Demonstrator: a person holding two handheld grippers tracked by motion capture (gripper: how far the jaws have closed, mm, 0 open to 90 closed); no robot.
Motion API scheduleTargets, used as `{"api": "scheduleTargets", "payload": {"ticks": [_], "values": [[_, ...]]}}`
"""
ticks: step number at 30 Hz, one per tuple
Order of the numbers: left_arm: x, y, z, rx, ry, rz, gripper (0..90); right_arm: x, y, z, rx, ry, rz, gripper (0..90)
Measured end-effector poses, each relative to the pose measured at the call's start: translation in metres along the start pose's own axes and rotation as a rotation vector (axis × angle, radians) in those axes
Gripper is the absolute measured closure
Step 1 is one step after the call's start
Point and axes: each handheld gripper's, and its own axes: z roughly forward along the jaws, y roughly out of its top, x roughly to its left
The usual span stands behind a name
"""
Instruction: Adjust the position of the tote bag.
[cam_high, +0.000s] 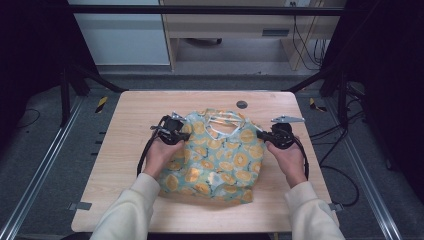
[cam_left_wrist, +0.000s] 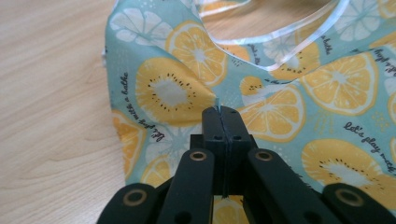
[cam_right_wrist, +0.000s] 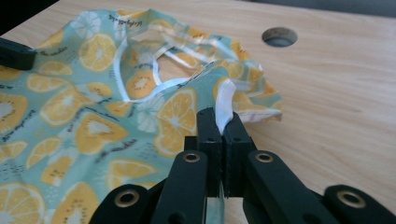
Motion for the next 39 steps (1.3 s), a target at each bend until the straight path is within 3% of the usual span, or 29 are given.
{"api": "scheduleTargets", "payload": {"ticks": [9,14,17,25,32,39], "values": [[-0.001,0.000,-0.020,-0.089,-0.004,0.015,90.0,-0.002,0.015,-0.020,-0.041,-0.026,-0.049,89.4],[-0.002,0.004,-0.025,-0.098,-0.004,0.043,90.0,-0.003,0.023,-0.030,-0.080,-0.032,-0.057,89.5],[-0.002,0.004,-0.029,-0.116,-0.002,0.038,90.0,-0.002,0.026,-0.032,-0.091,-0.035,-0.073,89.6],[0.000,0.003,-0.046,-0.166,0.009,0.053,90.0,0.011,0.035,-0.042,-0.126,-0.048,-0.103,89.6],[-0.009,0.000,-0.073,-0.235,0.043,0.087,90.0,0.029,0.038,-0.064,-0.194,-0.050,-0.123,89.6],[-0.016,-0.012,-0.093,-0.285,0.084,0.097,90.0,0.039,0.031,-0.071,-0.227,-0.033,-0.146,89.6]]}}
